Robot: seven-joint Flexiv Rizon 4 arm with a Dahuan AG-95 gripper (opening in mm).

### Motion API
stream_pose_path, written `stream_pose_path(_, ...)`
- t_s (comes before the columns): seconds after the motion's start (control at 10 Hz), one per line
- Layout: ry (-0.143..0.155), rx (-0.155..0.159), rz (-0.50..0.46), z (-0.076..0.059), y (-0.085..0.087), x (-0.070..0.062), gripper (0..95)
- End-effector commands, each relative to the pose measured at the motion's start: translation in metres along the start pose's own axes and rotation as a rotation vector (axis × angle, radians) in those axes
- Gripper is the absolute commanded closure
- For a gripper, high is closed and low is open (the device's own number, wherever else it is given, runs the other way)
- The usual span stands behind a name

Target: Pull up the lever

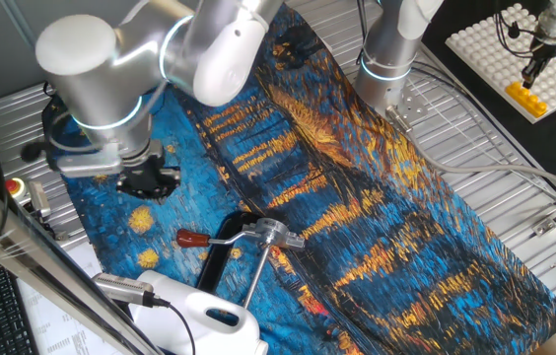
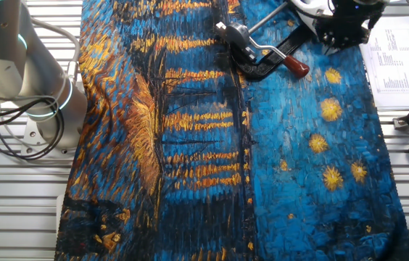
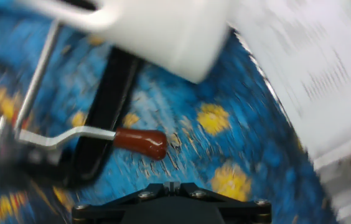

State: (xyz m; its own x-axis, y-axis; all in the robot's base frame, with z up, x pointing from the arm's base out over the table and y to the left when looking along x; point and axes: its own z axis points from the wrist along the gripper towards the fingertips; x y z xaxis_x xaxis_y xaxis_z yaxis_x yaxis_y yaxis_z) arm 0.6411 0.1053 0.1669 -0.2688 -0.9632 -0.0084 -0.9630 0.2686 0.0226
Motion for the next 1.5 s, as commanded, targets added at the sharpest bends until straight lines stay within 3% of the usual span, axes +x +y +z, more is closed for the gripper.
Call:
stream_pose_path(0.1,-0.086,0.041,-0.585,0.0017,0.0032,-0.0028,95.0)
stream_pose_path(0.2,-0.097,0.051,-0.608,0.0018,0.0034,-0.0029,95.0)
stream_pose_path(0.3,-0.087,0.047,-0.613,0.0018,0.0034,-0.0029,95.0)
stream_pose_path(0.4,-0.074,0.035,-0.613,0.0018,0.0034,-0.0029,76.0)
stream_pose_path(0.5,-0.075,0.038,-0.615,0.0018,0.0034,-0.0029,76.0)
stream_pose_path(0.6,-0.079,0.047,-0.653,0.0018,0.0034,-0.0029,95.0)
stream_pose_path(0.7,-0.079,0.047,-0.653,0.0018,0.0034,-0.0029,95.0)
stream_pose_path(0.8,-0.078,0.043,-0.719,0.0018,0.0034,-0.0029,95.0)
stream_pose_path(1.5,-0.083,0.059,-0.754,0.0018,0.0034,-0.0029,95.0)
